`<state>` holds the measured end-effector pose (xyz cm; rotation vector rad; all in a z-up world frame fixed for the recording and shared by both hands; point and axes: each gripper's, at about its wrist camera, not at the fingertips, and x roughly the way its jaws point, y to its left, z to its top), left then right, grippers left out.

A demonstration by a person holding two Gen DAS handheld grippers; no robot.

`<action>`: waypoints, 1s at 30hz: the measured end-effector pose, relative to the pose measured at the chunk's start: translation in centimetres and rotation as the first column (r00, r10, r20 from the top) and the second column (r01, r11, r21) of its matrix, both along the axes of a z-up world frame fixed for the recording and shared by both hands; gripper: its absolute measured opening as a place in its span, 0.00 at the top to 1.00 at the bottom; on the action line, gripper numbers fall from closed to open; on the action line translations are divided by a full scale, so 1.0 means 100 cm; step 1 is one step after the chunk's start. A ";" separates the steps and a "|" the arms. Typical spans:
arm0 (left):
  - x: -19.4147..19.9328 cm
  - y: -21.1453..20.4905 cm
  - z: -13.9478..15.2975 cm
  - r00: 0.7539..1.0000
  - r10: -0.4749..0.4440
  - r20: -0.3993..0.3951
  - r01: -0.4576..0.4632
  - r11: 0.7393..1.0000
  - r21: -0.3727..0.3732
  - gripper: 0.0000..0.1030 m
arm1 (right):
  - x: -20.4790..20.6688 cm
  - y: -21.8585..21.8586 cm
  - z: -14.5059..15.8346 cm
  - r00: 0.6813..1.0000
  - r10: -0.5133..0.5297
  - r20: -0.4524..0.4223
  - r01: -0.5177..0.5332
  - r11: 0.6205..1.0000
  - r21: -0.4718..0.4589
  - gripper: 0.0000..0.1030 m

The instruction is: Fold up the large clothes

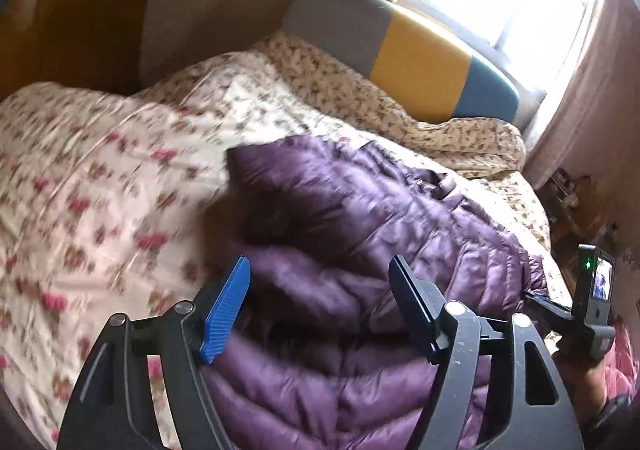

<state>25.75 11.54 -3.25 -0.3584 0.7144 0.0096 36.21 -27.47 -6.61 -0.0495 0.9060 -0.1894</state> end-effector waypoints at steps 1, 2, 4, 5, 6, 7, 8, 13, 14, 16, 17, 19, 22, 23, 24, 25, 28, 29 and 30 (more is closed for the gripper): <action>0.008 -0.003 0.002 1.000 -0.009 0.001 0.009 1.000 0.012 0.31 | -0.001 0.003 0.005 1.000 0.012 0.018 -0.012 1.000 0.002 0.61; 0.015 -0.007 0.004 1.000 -0.018 0.001 0.018 1.000 0.012 0.31 | -0.001 0.006 0.007 1.000 0.017 0.026 -0.017 1.000 0.002 0.59; 0.029 -0.010 0.002 1.000 -0.025 -0.010 0.025 1.000 0.002 0.31 | -0.001 0.012 0.015 0.998 0.038 0.059 -0.040 0.999 0.029 0.52; 0.037 -0.011 0.000 1.000 -0.022 -0.019 0.022 1.000 -0.005 0.31 | 0.001 0.015 0.018 0.996 0.047 0.070 -0.050 0.998 0.046 0.45; 0.044 -0.012 -0.003 0.999 -0.022 -0.026 0.021 1.000 -0.013 0.31 | 0.003 0.019 0.022 0.995 0.059 0.084 -0.065 0.995 0.074 0.39; 0.050 -0.012 -0.004 0.999 -0.019 -0.030 0.019 1.000 -0.013 0.31 | 0.007 0.023 0.023 0.993 0.071 0.090 -0.079 0.993 0.088 0.38; 0.056 -0.013 -0.006 0.999 -0.019 -0.035 0.018 1.000 -0.012 0.31 | 0.012 0.027 0.023 0.992 0.085 0.092 -0.093 0.992 0.090 0.38; 0.085 -0.020 -0.021 0.997 -0.024 -0.069 0.026 0.999 0.025 0.31 | 0.035 0.039 0.007 0.991 0.133 0.031 -0.136 0.983 0.122 0.39; 0.090 -0.020 -0.026 0.996 -0.032 -0.079 0.035 0.999 0.031 0.31 | 0.037 0.040 0.002 0.990 0.142 0.016 -0.143 0.983 0.118 0.40; 0.096 -0.020 -0.035 0.994 -0.044 -0.098 0.049 0.998 0.043 0.31 | 0.037 0.039 -0.009 0.987 0.159 -0.006 -0.157 0.982 0.107 0.40; 0.098 -0.020 -0.039 0.993 -0.053 -0.106 0.058 0.997 0.048 0.31 | 0.035 0.039 -0.013 0.986 0.166 -0.015 -0.164 0.981 0.100 0.40; 0.100 -0.022 -0.049 0.989 -0.072 -0.125 0.081 0.994 0.067 0.31 | 0.032 0.038 -0.022 0.984 0.174 -0.030 -0.170 0.980 0.099 0.40; 0.099 -0.026 -0.065 0.984 -0.101 -0.144 0.114 0.989 0.090 0.31 | 0.026 0.034 -0.033 0.985 0.169 -0.022 -0.165 0.980 0.115 0.40; 0.098 -0.027 -0.069 0.985 -0.104 -0.140 0.118 0.989 0.095 0.31 | 0.023 0.034 -0.036 0.986 0.167 -0.004 -0.165 0.979 0.118 0.40; 0.096 -0.026 -0.071 0.986 -0.104 -0.131 0.117 0.989 0.093 0.31 | 0.021 0.033 -0.039 0.986 0.166 0.010 -0.167 0.979 0.114 0.40; 0.095 -0.025 -0.074 0.987 -0.105 -0.124 0.117 0.989 0.091 0.31 | 0.019 0.035 -0.042 0.986 0.166 0.029 -0.168 0.981 0.101 0.40; 0.100 -0.028 -0.078 0.986 -0.097 -0.134 0.112 0.987 0.112 0.31 | 0.020 0.042 -0.046 0.987 0.155 0.047 -0.158 0.986 0.059 0.39; 0.101 -0.031 -0.079 0.986 -0.093 -0.139 0.111 0.985 0.133 0.31 | 0.020 0.042 -0.047 0.987 0.155 0.048 -0.157 0.986 0.059 0.39; 0.102 -0.032 -0.079 0.986 -0.091 -0.142 0.111 0.984 0.142 0.31 | 0.020 0.042 -0.048 0.987 0.155 0.049 -0.158 0.986 0.059 0.39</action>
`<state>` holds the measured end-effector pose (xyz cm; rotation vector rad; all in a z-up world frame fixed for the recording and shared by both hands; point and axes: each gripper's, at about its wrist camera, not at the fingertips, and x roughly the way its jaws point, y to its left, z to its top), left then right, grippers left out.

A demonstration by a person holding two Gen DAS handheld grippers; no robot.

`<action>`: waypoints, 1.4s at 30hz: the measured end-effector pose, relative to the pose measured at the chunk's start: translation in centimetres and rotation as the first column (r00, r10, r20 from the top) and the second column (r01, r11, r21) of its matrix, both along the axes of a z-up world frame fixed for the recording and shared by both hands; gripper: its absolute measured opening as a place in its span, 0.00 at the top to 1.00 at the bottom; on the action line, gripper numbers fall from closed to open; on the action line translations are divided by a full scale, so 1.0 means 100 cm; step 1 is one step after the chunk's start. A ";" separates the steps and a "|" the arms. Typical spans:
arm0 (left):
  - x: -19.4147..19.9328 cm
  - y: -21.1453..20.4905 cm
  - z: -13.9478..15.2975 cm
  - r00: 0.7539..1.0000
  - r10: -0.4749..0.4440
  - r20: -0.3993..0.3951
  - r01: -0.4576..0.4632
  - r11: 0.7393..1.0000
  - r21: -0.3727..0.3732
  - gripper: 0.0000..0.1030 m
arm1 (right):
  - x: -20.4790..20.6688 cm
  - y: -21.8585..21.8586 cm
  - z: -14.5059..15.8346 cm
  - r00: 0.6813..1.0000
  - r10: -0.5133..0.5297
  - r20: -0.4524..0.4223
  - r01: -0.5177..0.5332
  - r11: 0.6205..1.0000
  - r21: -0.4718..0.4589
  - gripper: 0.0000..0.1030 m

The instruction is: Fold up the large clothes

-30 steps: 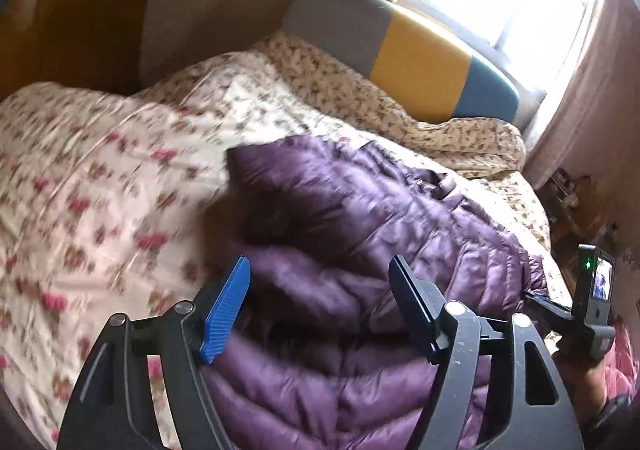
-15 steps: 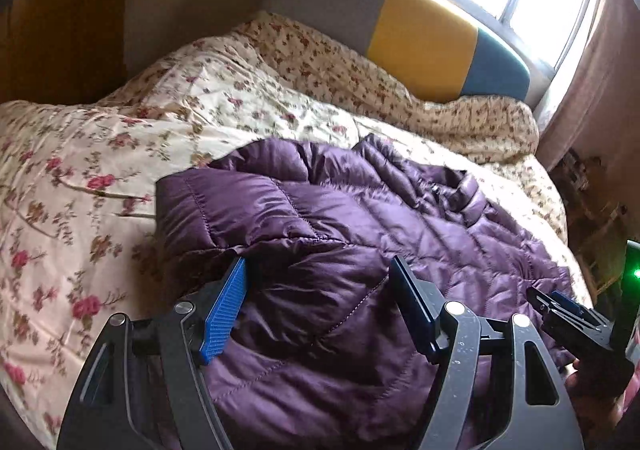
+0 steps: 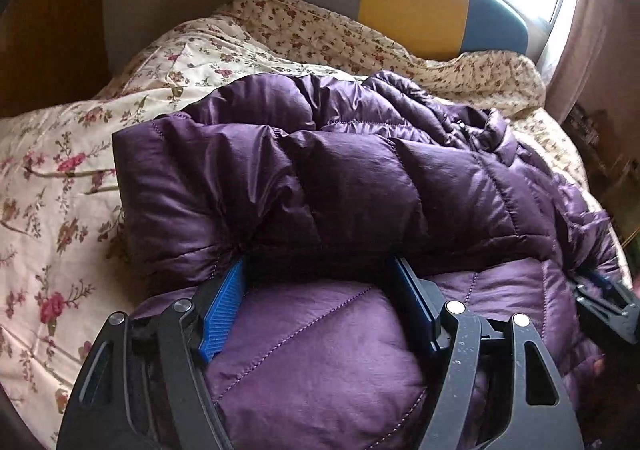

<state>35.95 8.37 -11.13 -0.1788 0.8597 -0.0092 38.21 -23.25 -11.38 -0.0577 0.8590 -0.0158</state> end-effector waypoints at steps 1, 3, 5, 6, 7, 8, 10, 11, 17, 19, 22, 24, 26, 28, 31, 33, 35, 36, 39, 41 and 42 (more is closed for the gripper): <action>0.000 0.000 0.000 1.000 0.001 -0.001 -0.001 1.000 0.005 0.31 | 0.000 0.000 0.000 1.000 0.000 0.002 0.000 1.000 0.000 0.39; 0.000 0.000 0.001 1.000 0.001 -0.002 -0.001 1.000 0.006 0.31 | 0.000 0.000 0.001 1.000 0.001 0.002 -0.001 1.000 -0.002 0.38; -0.001 -0.001 0.004 1.000 -0.001 -0.012 0.002 1.000 0.014 0.28 | 0.000 0.001 0.002 1.000 0.003 0.000 -0.003 1.000 -0.008 0.38; -0.003 -0.001 0.008 1.000 0.003 -0.022 -0.002 1.000 0.013 0.25 | 0.000 0.001 0.004 1.000 0.004 -0.001 -0.004 1.000 -0.014 0.37; -0.005 0.000 0.011 1.000 0.006 -0.027 -0.006 1.000 0.008 0.21 | -0.001 0.001 0.006 1.000 0.006 -0.004 -0.006 1.000 -0.021 0.35; -0.011 0.001 0.016 1.000 0.011 -0.027 -0.011 1.000 0.003 0.18 | -0.001 0.000 0.011 1.000 0.009 -0.010 -0.009 1.000 -0.029 0.29; -0.024 0.004 0.026 1.000 0.021 -0.014 -0.021 1.000 -0.004 0.12 | -0.004 -0.006 0.019 1.000 0.011 -0.018 -0.011 1.000 -0.003 0.15; -0.034 0.006 0.031 1.000 0.023 0.001 -0.023 1.000 -0.020 0.12 | -0.008 -0.011 0.027 1.000 0.007 -0.015 -0.007 1.000 0.020 0.12; -0.089 0.010 0.047 0.999 0.011 0.030 -0.010 0.999 -0.052 0.12 | -0.047 -0.029 0.047 0.999 0.043 -0.032 -0.042 0.998 0.037 0.06; -0.110 0.009 0.049 0.999 -0.011 0.031 0.013 0.999 -0.053 0.12 | -0.061 -0.036 0.046 0.996 0.055 -0.063 -0.053 0.998 0.041 0.06; -0.139 0.008 0.048 0.999 -0.037 0.028 0.038 0.998 -0.054 0.08 | -0.085 -0.049 0.039 0.991 0.060 -0.118 -0.056 0.998 0.034 0.06; -0.156 0.007 0.047 0.999 -0.046 0.029 0.047 0.998 -0.041 0.08 | -0.102 -0.060 0.033 0.987 0.065 -0.150 -0.060 0.998 0.037 0.07; -0.175 0.007 0.045 0.998 -0.057 0.018 0.058 0.998 -0.034 0.08 | -0.123 -0.070 0.025 0.981 0.067 -0.181 -0.064 0.998 0.020 0.07; -0.192 0.008 0.043 0.998 -0.062 0.009 0.063 0.998 -0.031 0.08 | -0.141 -0.079 0.017 0.976 0.066 -0.209 -0.063 0.998 0.019 0.07; -0.213 0.012 0.040 0.998 -0.067 0.001 0.067 0.997 -0.031 0.08 | -0.168 -0.093 0.008 0.968 0.075 -0.238 -0.068 0.997 0.040 0.08; -0.227 0.014 0.039 0.998 -0.068 0.000 0.068 0.997 -0.030 0.08 | -0.184 -0.099 0.006 0.966 0.084 -0.243 -0.068 0.995 0.071 0.08; -0.239 0.014 0.036 0.998 -0.070 -0.007 0.070 0.997 -0.031 0.08 | -0.202 -0.106 0.007 0.966 0.095 -0.242 -0.073 0.993 0.097 0.09; -0.245 0.016 0.035 0.997 -0.071 -0.012 0.071 0.997 -0.034 0.08 | -0.207 -0.107 0.008 0.965 0.100 -0.242 -0.076 0.992 0.105 0.10; -0.260 0.016 0.030 0.997 -0.076 -0.024 0.075 0.996 -0.039 0.08 | -0.227 -0.112 0.007 0.959 0.126 -0.255 -0.095 0.987 0.132 0.13; -0.269 0.018 0.026 0.996 -0.079 -0.033 0.078 0.996 -0.043 0.08 | -0.240 -0.114 0.007 0.956 0.143 -0.256 -0.112 0.985 0.131 0.14; -0.273 0.018 0.025 0.996 -0.081 -0.038 0.079 0.996 -0.048 0.08 | -0.247 -0.113 0.006 0.954 0.149 -0.260 -0.117 0.984 0.133 0.15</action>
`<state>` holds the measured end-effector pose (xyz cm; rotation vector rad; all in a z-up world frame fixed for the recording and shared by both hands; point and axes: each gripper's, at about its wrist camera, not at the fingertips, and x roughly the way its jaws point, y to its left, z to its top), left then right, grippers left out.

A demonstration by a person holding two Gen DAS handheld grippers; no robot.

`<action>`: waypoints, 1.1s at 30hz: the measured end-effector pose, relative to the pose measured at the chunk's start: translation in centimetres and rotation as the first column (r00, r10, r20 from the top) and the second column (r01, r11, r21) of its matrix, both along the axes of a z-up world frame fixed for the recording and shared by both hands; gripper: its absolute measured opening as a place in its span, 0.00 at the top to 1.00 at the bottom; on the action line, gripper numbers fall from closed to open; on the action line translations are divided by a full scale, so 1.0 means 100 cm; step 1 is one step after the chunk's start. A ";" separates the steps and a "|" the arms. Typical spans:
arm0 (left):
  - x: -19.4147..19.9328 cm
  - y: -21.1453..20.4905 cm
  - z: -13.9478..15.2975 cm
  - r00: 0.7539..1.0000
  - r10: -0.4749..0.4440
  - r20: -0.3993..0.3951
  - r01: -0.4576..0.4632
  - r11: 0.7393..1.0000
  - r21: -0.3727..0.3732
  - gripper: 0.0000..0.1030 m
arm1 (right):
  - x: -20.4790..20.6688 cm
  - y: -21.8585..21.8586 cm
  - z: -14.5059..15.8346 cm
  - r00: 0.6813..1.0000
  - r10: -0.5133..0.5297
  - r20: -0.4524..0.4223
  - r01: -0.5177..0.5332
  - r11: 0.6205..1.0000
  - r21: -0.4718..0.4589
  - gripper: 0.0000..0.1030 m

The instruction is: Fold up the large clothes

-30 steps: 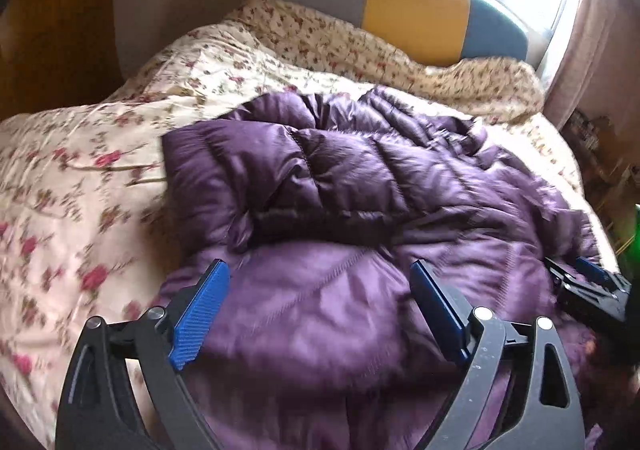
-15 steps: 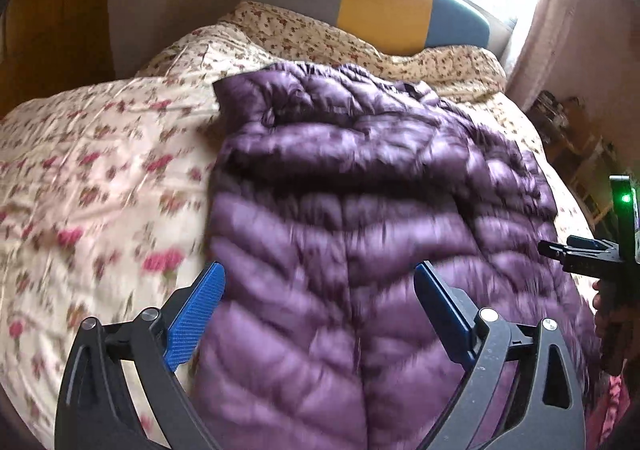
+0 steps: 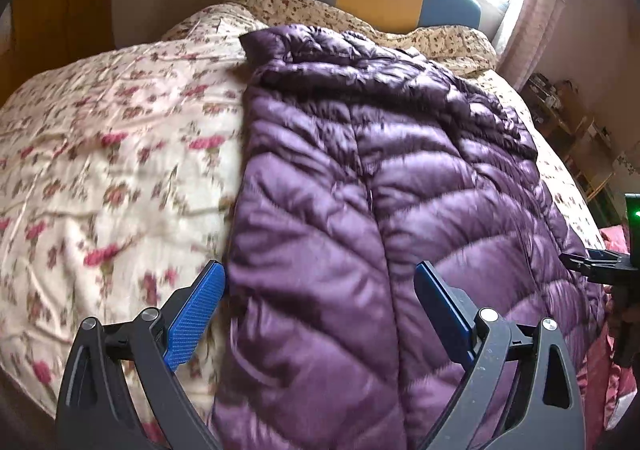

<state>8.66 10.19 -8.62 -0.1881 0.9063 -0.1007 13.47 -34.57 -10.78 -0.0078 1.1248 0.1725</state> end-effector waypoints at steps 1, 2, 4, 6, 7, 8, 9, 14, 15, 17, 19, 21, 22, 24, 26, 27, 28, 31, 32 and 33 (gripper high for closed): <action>-0.005 0.000 -0.002 1.000 -0.002 -0.007 0.002 1.000 -0.007 0.08 | -0.007 0.000 0.000 1.000 0.005 -0.004 -0.005 1.000 0.001 0.16; -0.009 0.001 -0.003 1.000 -0.004 -0.014 0.004 1.000 -0.008 0.08 | -0.013 -0.001 0.000 1.000 0.011 -0.007 -0.011 1.000 -0.001 0.17; -0.018 0.001 -0.008 1.000 -0.004 -0.029 0.004 1.000 -0.003 0.08 | -0.024 -0.004 0.001 1.000 0.026 -0.009 -0.026 1.000 -0.016 0.19; -0.028 0.003 -0.011 0.999 0.001 -0.041 -0.002 1.000 -0.012 0.14 | -0.035 -0.002 0.002 0.999 0.044 -0.011 -0.044 0.998 -0.035 0.24; -0.032 0.003 -0.013 0.999 0.007 -0.050 -0.007 1.000 -0.014 0.18 | -0.040 -0.001 0.002 0.998 0.058 -0.013 -0.059 0.997 -0.050 0.26; -0.036 0.003 -0.015 0.998 0.008 -0.058 -0.009 1.000 -0.014 0.18 | -0.046 0.001 0.002 0.997 0.074 -0.015 -0.075 0.995 -0.068 0.30; -0.042 0.002 -0.015 0.998 0.006 -0.056 -0.006 1.000 -0.016 0.19 | -0.047 0.003 0.003 0.996 0.087 -0.015 -0.087 0.993 -0.081 0.35; -0.063 0.001 -0.014 0.998 -0.022 -0.057 0.020 0.999 -0.033 0.39 | -0.061 0.033 0.004 0.987 0.161 -0.005 -0.159 0.973 -0.167 0.62; -0.065 0.001 -0.014 0.998 -0.029 -0.056 0.027 0.999 -0.039 0.50 | -0.065 0.040 0.005 0.984 0.177 0.001 -0.174 0.966 -0.190 0.69; -0.069 0.000 -0.011 0.998 -0.048 -0.048 0.045 0.998 -0.047 0.67 | -0.065 0.047 0.004 0.979 0.204 0.008 -0.197 0.954 -0.228 0.79; -0.072 -0.001 -0.009 0.997 -0.065 -0.037 0.063 0.997 -0.046 0.81 | -0.070 0.053 0.007 0.975 0.223 0.019 -0.211 0.942 -0.263 0.86; -0.073 0.001 -0.005 0.997 -0.073 -0.026 0.071 0.996 -0.054 0.86 | -0.075 0.054 0.013 0.972 0.233 0.036 -0.215 0.937 -0.276 0.91; -0.074 0.001 -0.002 0.997 -0.077 -0.019 0.076 0.996 -0.053 0.89 | -0.077 0.055 0.017 0.970 0.239 0.046 -0.217 0.934 -0.285 0.91; -0.074 0.001 0.005 0.996 -0.088 -0.002 0.088 0.995 -0.051 0.90 | -0.077 0.060 0.024 0.965 0.255 0.063 -0.225 0.926 -0.303 0.92; -0.074 0.001 0.012 0.995 -0.095 0.010 0.096 0.994 -0.048 0.90 | -0.076 0.064 0.031 0.960 0.268 0.080 -0.230 0.920 -0.318 0.93; -0.073 0.002 0.016 0.995 -0.100 0.015 0.101 0.993 -0.053 0.90 | -0.078 0.066 0.035 0.957 0.276 0.092 -0.232 0.916 -0.328 0.93; -0.072 0.003 0.018 0.995 -0.101 0.019 0.102 0.993 -0.060 0.90 | -0.077 0.069 0.038 0.954 0.281 0.102 -0.232 0.912 -0.338 0.93; -0.071 0.004 0.029 0.994 -0.105 0.043 0.108 0.991 -0.074 0.92 | -0.078 0.078 0.046 0.948 0.292 0.126 -0.230 0.904 -0.359 0.94; -0.070 0.005 0.032 0.993 -0.106 0.050 0.109 0.991 -0.083 0.93 | -0.075 0.080 0.047 0.947 0.293 0.132 -0.229 0.903 -0.363 0.94; -0.069 0.005 0.035 0.992 -0.108 0.058 0.113 0.989 -0.092 0.94 | -0.074 0.081 0.050 0.945 0.295 0.143 -0.226 0.902 -0.368 0.94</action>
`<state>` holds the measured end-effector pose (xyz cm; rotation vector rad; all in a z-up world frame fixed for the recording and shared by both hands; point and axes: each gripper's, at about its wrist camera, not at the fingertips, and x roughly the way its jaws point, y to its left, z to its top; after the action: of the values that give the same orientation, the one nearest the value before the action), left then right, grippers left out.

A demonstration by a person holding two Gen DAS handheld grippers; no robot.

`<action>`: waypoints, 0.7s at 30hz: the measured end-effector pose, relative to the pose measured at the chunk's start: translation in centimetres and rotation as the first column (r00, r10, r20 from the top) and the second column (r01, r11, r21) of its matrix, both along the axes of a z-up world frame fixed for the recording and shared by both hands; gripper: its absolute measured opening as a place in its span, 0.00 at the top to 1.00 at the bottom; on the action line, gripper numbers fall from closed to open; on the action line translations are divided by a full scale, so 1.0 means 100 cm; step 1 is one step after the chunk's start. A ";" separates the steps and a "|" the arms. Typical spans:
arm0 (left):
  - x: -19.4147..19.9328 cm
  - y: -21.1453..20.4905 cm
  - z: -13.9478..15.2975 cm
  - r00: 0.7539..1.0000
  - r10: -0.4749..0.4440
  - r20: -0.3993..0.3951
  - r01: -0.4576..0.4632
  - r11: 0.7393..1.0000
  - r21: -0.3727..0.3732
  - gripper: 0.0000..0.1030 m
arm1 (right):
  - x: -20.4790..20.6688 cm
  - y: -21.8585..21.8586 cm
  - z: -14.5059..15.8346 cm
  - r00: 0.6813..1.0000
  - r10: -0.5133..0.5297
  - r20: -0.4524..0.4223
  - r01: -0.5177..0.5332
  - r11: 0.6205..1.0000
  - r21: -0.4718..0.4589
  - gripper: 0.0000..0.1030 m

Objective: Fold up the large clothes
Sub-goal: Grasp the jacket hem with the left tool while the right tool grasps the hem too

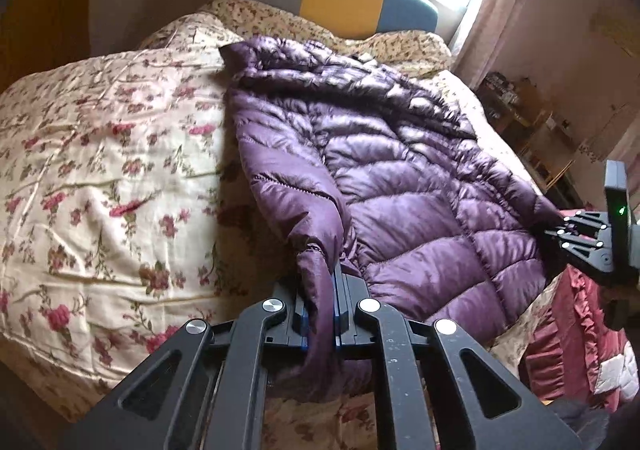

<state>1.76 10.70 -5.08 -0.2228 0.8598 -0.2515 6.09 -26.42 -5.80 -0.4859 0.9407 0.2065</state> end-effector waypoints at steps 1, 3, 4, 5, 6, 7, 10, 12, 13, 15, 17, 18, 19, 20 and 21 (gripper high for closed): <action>0.002 0.000 0.003 1.000 -0.002 0.005 0.002 1.000 -0.007 0.94 | 0.000 0.001 0.003 1.000 0.002 0.009 -0.002 1.000 -0.001 0.94; 0.006 0.000 0.007 1.000 -0.004 0.010 0.004 1.000 -0.019 0.95 | 0.004 0.004 0.010 0.999 0.007 0.036 -0.007 1.000 -0.002 0.95; 0.007 0.001 0.008 1.000 -0.005 0.012 0.005 1.000 -0.029 0.95 | 0.007 0.006 0.015 0.999 0.011 0.050 -0.011 1.000 -0.001 0.95; 0.009 0.002 0.011 1.000 -0.005 0.014 0.006 0.999 -0.043 0.95 | 0.008 0.008 0.018 0.998 0.012 0.060 -0.012 1.000 0.001 0.95; 0.012 0.003 0.013 1.000 -0.004 0.018 0.005 0.999 -0.054 0.95 | 0.011 0.009 0.022 0.997 0.012 0.074 -0.013 1.000 0.004 0.95; 0.017 0.004 0.017 1.000 -0.003 0.027 0.004 0.998 -0.065 0.95 | 0.016 0.011 0.028 0.996 0.013 0.090 -0.014 1.000 0.008 0.95; 0.033 0.005 0.029 0.999 -0.001 0.052 0.005 0.997 -0.074 0.95 | 0.033 0.018 0.042 0.990 0.017 0.137 -0.019 1.000 0.013 0.95; 0.045 0.004 0.036 0.997 -0.002 0.072 0.007 0.998 -0.068 0.95 | 0.048 0.022 0.049 0.986 0.013 0.167 -0.016 1.000 0.017 0.95; 0.052 0.004 0.040 0.997 0.000 0.081 0.006 0.998 -0.067 0.95 | 0.054 0.023 0.052 0.984 0.010 0.177 -0.014 1.000 0.018 0.95; 0.066 0.005 0.045 0.996 0.004 0.092 0.002 0.998 -0.064 0.95 | 0.072 0.022 0.058 0.980 -0.003 0.199 -0.002 1.000 0.028 0.95; 0.085 0.008 0.051 0.995 0.013 0.102 -0.006 0.998 -0.069 0.95 | 0.093 0.022 0.064 0.977 -0.023 0.211 0.014 0.999 0.043 0.95; 0.097 0.009 0.054 0.994 0.020 0.107 -0.012 0.997 -0.070 0.95 | 0.102 0.023 0.066 0.976 -0.030 0.217 0.020 0.999 0.047 0.95; 0.106 0.011 0.055 0.994 0.024 0.109 -0.016 0.997 -0.072 0.95 | 0.114 0.024 0.068 0.974 -0.040 0.225 0.029 0.998 0.052 0.95; 0.118 0.012 0.057 0.993 0.031 0.111 -0.023 0.997 -0.075 0.95 | 0.126 0.025 0.071 0.972 -0.048 0.230 0.036 0.998 0.055 0.95; 0.130 0.014 0.059 0.993 0.038 0.114 -0.029 0.997 -0.073 0.95 | 0.137 0.025 0.073 0.970 -0.056 0.235 0.044 0.997 0.058 0.95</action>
<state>14.79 12.06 0.82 -0.2861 0.7326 -0.2614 19.75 -23.89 1.53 -0.4277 0.7116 0.1236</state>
